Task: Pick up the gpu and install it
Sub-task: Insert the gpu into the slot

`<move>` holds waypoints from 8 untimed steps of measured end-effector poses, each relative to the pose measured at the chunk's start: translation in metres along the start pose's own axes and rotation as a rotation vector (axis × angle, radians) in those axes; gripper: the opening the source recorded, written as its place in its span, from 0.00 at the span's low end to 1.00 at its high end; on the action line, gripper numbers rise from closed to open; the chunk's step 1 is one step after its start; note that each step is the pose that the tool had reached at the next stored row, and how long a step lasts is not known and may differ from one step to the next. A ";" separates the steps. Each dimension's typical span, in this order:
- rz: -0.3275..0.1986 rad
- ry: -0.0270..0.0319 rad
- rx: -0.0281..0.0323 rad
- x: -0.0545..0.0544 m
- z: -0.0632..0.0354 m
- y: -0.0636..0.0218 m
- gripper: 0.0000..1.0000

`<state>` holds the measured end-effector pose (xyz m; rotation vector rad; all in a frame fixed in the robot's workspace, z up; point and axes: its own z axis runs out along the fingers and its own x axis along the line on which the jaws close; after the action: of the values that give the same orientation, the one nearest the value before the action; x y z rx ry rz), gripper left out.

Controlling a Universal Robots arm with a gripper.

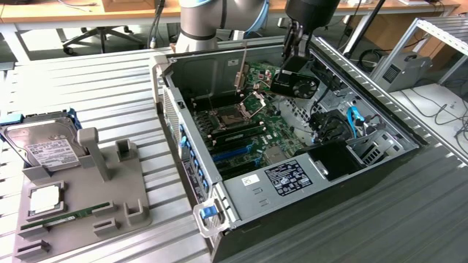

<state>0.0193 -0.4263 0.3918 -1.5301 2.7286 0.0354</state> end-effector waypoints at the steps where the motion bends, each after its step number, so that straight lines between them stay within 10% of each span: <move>1: -0.002 0.0000 -0.0001 0.000 0.0000 0.0000 0.26; 8: -0.017 0.0002 -0.0004 0.000 0.0000 0.0000 0.26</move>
<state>0.0193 -0.4263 0.3918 -1.5533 2.7157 0.0356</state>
